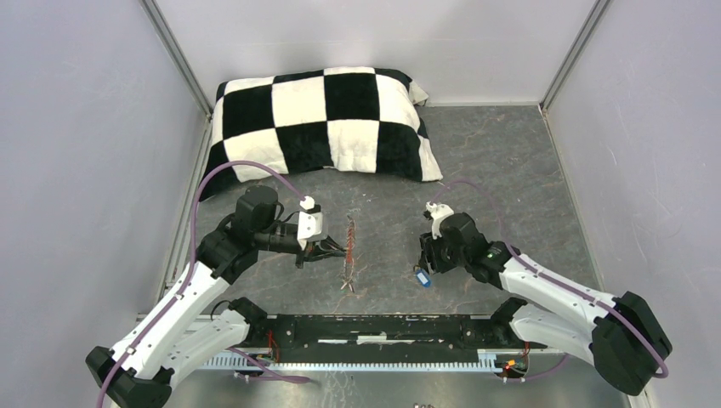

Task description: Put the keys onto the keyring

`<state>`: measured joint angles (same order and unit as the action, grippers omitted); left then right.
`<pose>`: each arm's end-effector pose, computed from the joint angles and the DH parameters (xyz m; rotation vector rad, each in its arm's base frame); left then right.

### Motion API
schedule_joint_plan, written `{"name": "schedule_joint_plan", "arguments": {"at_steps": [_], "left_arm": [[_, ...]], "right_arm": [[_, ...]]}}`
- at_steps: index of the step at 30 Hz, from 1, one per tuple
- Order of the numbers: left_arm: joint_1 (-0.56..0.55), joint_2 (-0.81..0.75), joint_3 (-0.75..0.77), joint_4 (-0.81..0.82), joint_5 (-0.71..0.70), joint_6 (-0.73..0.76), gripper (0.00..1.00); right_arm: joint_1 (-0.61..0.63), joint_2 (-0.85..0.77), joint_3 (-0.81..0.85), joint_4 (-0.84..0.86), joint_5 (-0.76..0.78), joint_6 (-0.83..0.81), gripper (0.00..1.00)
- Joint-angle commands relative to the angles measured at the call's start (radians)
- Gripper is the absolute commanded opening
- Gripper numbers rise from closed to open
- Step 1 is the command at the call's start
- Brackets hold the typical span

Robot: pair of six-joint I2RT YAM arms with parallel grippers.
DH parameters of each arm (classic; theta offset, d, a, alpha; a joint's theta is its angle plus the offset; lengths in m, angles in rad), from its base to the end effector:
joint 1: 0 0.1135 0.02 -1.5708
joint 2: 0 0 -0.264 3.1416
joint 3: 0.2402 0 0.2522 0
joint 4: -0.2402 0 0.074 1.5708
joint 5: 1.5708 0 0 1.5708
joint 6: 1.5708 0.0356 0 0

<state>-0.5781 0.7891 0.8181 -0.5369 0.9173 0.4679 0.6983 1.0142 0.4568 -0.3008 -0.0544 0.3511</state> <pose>0.1191 -0.1115 0.3214 1.4465 1.3895 -1.0120 0.1456 0.1248 0.1761 -0.4568 2.4586 0.5251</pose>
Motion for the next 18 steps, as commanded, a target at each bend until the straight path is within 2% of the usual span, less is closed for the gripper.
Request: {"name": "schedule_joint_plan", "arguments": {"at_steps": [1,8,10,13,18], "left_arm": [[0.004,-0.010,0.047,0.015,0.012,0.044,0.02],[0.004,-0.011,0.050,0.010,0.009,0.044,0.02],[0.004,-0.014,0.049,0.009,0.010,0.042,0.02],[0.004,-0.016,0.050,0.008,0.009,0.036,0.02],[0.004,-0.015,0.050,-0.004,0.010,0.035,0.02]], "right_arm": [[0.019,-0.030,-0.005,0.072,-0.037,0.104,0.51],[0.110,0.022,0.000,0.082,0.021,0.087,0.52],[0.126,0.026,0.010,0.067,0.058,0.032,0.49],[0.170,0.000,0.016,0.056,0.147,-0.087,0.50],[0.213,-0.053,-0.025,0.118,0.133,-0.227,0.51]]}}
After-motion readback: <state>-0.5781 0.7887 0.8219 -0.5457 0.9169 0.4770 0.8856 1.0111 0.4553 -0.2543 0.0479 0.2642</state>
